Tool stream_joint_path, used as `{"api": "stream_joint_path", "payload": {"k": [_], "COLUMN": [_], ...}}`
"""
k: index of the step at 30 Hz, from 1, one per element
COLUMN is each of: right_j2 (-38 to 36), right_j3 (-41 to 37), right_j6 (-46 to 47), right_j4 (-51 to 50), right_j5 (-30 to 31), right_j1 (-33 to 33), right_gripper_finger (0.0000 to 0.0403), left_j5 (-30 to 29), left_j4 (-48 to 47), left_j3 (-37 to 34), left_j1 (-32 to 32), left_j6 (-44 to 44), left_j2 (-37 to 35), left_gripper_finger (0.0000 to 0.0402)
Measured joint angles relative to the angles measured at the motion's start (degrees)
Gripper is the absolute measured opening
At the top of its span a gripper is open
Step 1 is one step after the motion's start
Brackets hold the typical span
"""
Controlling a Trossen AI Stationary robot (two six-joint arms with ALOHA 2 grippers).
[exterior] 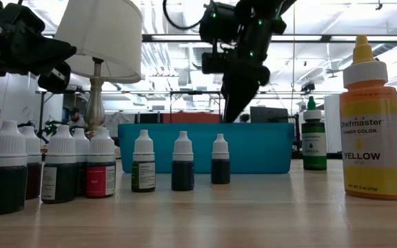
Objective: Pick & Place food coloring
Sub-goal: Put the top right small green food coloring bottle into the blue bin
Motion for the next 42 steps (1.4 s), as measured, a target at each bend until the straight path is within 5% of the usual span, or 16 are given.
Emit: {"api": "stream_joint_path", "payload": {"k": [19,26,42], "right_j2": [-6.73,-2.96,9.06], "right_j3": [4.07,4.05,7.77], "right_j6": [5.72,9.77,5.4], "right_j4": [2.43,7.33,1.31], "right_j5": [-11.01,-14.02,-14.0], "right_j1": [15.3,18.54,20.58], "right_gripper_finger": [0.0167,0.0167,0.0167], "left_j5": [0.0,0.0,0.0], "left_j4": [-0.01,0.01,-0.01], "left_j3": [0.0,0.0,0.0], "left_j1": [0.01,-0.01,0.0], "left_j6": [-0.02,-0.02,-0.01], "left_j2": [-0.01,-0.01,-0.01], "left_gripper_finger": [0.0,0.0,0.0]}}
